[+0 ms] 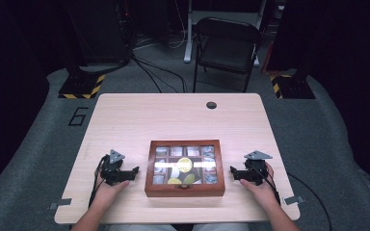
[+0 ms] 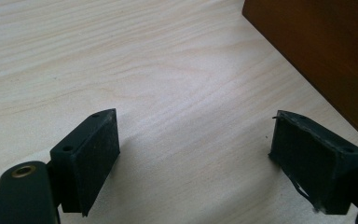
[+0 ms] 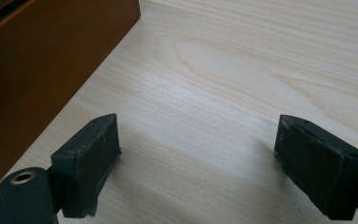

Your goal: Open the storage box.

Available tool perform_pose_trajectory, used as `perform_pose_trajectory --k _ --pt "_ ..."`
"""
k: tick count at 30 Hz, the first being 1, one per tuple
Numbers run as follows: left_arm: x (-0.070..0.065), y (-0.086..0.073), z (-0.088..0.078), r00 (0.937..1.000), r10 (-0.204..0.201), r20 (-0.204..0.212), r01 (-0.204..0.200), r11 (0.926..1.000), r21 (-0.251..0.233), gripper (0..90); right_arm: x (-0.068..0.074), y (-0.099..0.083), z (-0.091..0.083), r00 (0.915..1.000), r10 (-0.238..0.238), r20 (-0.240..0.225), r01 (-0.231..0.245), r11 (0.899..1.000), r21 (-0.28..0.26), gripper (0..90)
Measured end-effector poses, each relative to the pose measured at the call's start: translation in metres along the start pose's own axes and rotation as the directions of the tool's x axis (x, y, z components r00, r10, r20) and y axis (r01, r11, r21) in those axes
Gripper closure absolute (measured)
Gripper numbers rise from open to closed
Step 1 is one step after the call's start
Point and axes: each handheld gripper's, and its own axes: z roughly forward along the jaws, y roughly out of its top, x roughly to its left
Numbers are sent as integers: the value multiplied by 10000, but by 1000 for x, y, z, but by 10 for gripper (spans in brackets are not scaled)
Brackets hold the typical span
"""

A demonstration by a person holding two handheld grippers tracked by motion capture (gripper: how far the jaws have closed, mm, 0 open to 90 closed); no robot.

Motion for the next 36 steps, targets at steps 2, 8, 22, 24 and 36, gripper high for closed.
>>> perform_pose_trajectory --k 2,8,22,24,36 --pt "0 0 0 10000 -2 12 2 10000 11 151 0 0 0 10000 0 -3 0 10000 0 136" --pt "0 0 0 10000 -10 -6 10 10000 -16 151 0 -1 -1 10000 13 -35 -13 10000 19 136" --pt "0 0 0 10000 -17 -19 17 10000 -62 151 0 -1 -1 10000 18 -56 -18 10000 63 137" --pt "1 0 0 10000 -33 -17 33 10000 -72 152 0 -1 -1 10000 46 -56 -45 10000 63 141" --pt "2 -1 -2 9995 -299 -44 298 9994 -162 201 -2 -1 -4 9999 149 14 -149 9999 -31 245"
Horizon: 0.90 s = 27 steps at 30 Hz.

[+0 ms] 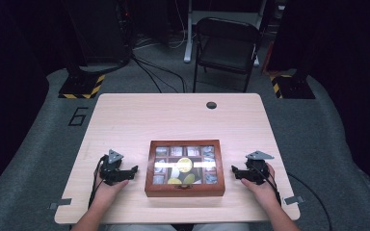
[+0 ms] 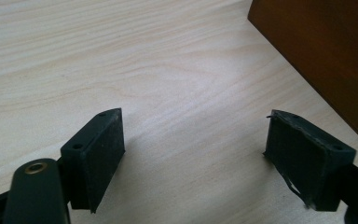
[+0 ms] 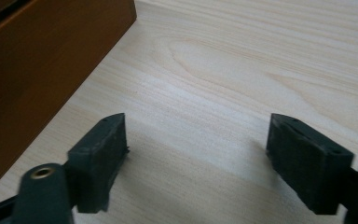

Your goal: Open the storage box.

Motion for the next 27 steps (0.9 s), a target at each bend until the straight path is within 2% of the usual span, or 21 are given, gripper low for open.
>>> perform_pose_trajectory --k 2,3,4,8,10,14,17,22,27 --pt "2 1 -2 9996 -281 10 281 9996 12 227 0 1 -3 9991 394 -155 -393 9992 50 292" --pt "2 1 -2 9996 -281 10 281 9996 12 246 0 1 -3 9991 394 -155 -393 9992 50 292" --pt "2 2 -4 9990 -450 24 449 9989 103 272 0 3 -5 9990 415 -156 -413 9991 102 306" --pt "0 4 -7 9994 -340 -68 340 9993 147 287 2 6 -9 9993 353 -148 -354 9994 -5 311" --pt "-2 7 -12 9988 -487 37 487 9988 -22 300 6 8 -14 9997 173 -184 -174 9998 -16 311" --pt "-5 9 -16 9986 -516 66 516 9987 -46 317 9 9 -18 9995 18 -313 -19 10000 -35 317" --pt "-8 11 -20 9976 -593 352 590 9982 76 338 10 10 -22 9993 -13 -375 11 10000 -75 326" --pt "-13 12 -29 9953 -655 711 658 9978 -16 341 12 11 -31 9982 -24 -597 13 9998 -184 337" --pt "-15 12 -35 9935 -734 870 737 9973 6 341 16 12 -37 9973 -36 -730 31 10000 -69 338"
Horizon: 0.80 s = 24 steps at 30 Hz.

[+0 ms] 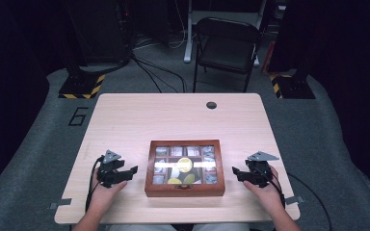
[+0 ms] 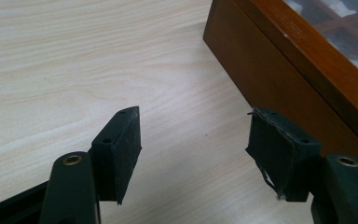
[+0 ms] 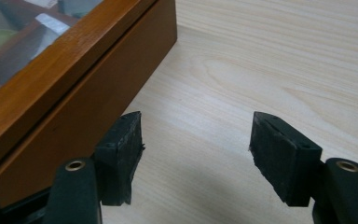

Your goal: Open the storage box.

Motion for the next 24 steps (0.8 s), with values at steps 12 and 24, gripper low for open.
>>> perform_pose_trajectory --k 12,24 --pt "-12 11 -20 9991 -260 341 268 9994 -221 348 11 12 -30 9988 -408 -259 402 9989 -221 349" --pt "-31 12 -41 9956 353 863 -321 9987 -384 379 24 9 -50 9961 -687 -548 665 9970 -400 378"
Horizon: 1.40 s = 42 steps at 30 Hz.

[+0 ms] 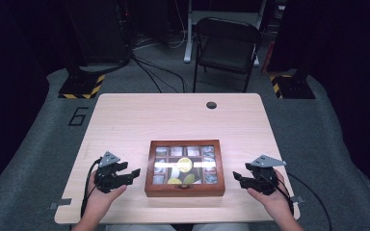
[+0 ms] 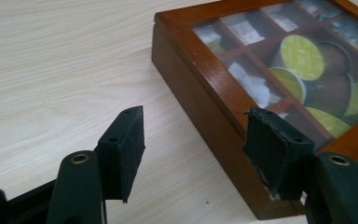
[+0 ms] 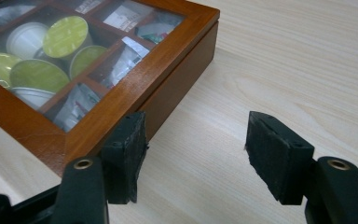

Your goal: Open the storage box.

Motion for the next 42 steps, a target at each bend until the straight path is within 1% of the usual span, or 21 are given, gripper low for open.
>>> perform_pose_trajectory --k 1,3,9,11,13,16,17,19,20,22,23,24,27,28,29,31,33,36,39,40,42 --pt "-2 0 -1 10000 14 -28 -14 10000 -79 378 1 0 -1 10000 -21 -31 21 10000 -12 380" --pt "-5 -1 -5 9999 108 124 -107 9999 -113 378 4 0 -5 9999 28 -109 -28 10000 -47 385" --pt "-14 -3 -13 9991 135 394 -124 9995 -287 376 13 0 -10 9993 -211 -315 207 9997 -103 409" --pt "-17 -5 -14 9991 225 371 -214 9993 -303 377 17 -1 -10 9988 -240 -427 234 9996 -141 409" --pt "-21 -7 -15 9983 346 476 -335 9991 -251 378 22 -3 -10 9980 -295 -563 290 9995 -100 413" --pt "-23 -9 -16 9979 369 533 -357 9991 -251 381 25 -5 -10 9973 -373 -631 370 9993 -66 414" --pt "-24 -10 -16 9981 305 533 -287 9990 -341 382 27 -6 -9 9969 -394 -674 392 9992 -40 414" --pt "-28 -14 -16 9976 473 496 -459 9985 -290 394 32 -8 -10 9956 -477 -804 474 9989 -53 413" --pt "-28 -14 -16 9976 473 496 -459 9985 -290 397 32 -8 -10 9956 -477 -804 474 9989 -53 413" --pt "-30 -18 -14 9965 606 584 -594 9980 -214 401 36 -10 -10 9950 -461 -882 456 9989 -71 407" --pt "-30 -20 -12 9967 537 605 -523 9983 -254 402 37 -11 -9 9941 -433 -997 425 9990 -99 397" --pt "-30 -23 -10 9957 536 753 -523 9984 -202 406 39 -13 -8 9925 -394 -1160 384 9992 -102 386" --pt "-31 -26 -8 9948 517 883 -510 9986 -102 406 41 -16 -6 9911 -489 -1239 481 9988 -100 387" --pt "-32 -27 -7 9947 559 865 -547 9984 -163 408 42 -17 -5 9914 -529 -1200 523 9986 -82 390" --pt "-34 -28 -7 9940 628 900 -621 9980 -111 409 42 -18 -4 9905 -632 -1223 627 9980 -84 392" --pt "-36 -28 -6 9935 808 802 -798 9967 -157 408 42 -22 0 9901 -647 -1242 647 9979 -38 397" --pt "-38 -31 -5 9916 896 928 -897 9960 -29 408 42 -24 2 9899 -651 -1258 664 9978 59 400" --pt "-39 -32 -2 9911 835 1034 -843 9964 34 409 43 -25 4 9884 -741 -1328 766 9970 139 404" --pt "-41 -33 -1 9875 996 1224 -1021 9947 142 408 45 -27 6 9882 -785 -1314 819 9964 206 414" --pt "-42 -34 0 9883 1053 1101 -1065 9943 49 408 45 -27 6 9871 -906 -1319 936 9955 171 426" --pt "-43 -35 2 9880 1064 1117 -1083 9941 108 405 46 -28 7 9870 -994 -1263 1019 9947 132 444"
